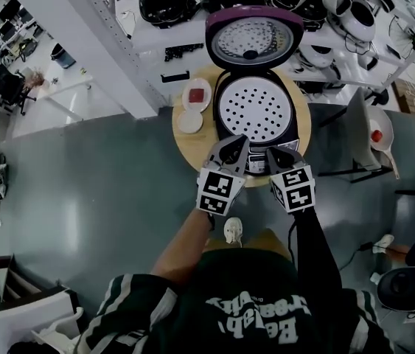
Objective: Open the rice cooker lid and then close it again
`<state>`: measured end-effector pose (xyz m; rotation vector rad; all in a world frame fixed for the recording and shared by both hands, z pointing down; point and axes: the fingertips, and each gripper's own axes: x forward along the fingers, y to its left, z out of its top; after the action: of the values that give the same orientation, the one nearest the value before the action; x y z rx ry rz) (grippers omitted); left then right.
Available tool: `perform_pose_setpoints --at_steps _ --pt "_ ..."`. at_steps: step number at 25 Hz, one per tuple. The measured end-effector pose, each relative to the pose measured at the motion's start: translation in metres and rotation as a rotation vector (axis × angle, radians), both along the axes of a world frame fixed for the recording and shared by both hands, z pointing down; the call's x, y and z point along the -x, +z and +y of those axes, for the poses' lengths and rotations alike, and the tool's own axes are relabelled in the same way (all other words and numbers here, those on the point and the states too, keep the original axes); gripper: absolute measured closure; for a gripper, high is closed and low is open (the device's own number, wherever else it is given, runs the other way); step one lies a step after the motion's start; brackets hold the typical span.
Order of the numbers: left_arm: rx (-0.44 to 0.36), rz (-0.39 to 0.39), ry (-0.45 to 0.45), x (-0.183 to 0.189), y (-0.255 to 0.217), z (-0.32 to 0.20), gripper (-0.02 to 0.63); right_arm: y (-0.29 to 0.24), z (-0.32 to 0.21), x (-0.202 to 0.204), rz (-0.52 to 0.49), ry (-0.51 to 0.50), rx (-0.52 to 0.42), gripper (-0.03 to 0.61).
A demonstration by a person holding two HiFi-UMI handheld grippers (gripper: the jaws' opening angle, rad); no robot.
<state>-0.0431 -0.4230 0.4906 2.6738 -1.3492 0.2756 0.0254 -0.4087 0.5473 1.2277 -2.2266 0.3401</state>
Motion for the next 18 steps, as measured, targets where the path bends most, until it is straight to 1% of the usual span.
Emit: perform_pose_setpoints --at_steps 3,7,10,11,14,16,18 --pt "0.003 -0.005 0.002 -0.002 0.000 -0.002 0.615 -0.002 -0.001 -0.001 -0.016 -0.005 -0.008 0.574" --pt "0.011 0.005 -0.038 0.007 -0.001 -0.014 0.614 -0.005 -0.005 0.000 -0.073 0.001 -0.032 0.574" --pt "0.001 -0.002 -0.063 0.016 -0.007 -0.022 0.614 -0.006 -0.003 0.000 -0.047 -0.036 -0.030 0.574" --pt "-0.009 -0.008 -0.074 0.019 -0.011 -0.025 0.615 -0.010 -0.005 -0.001 -0.030 -0.046 -0.046 0.574" --pt "-0.048 -0.030 -0.108 0.028 -0.032 -0.042 0.614 -0.043 -0.026 -0.012 -0.018 -0.039 -0.150 0.572" --pt "-0.077 -0.042 -0.131 0.035 -0.049 -0.057 0.614 -0.078 -0.047 -0.022 -0.052 -0.016 -0.232 0.572" --pt "-0.111 -0.042 -0.149 0.040 -0.069 -0.075 0.614 -0.119 -0.071 -0.033 -0.109 0.008 -0.312 0.572"
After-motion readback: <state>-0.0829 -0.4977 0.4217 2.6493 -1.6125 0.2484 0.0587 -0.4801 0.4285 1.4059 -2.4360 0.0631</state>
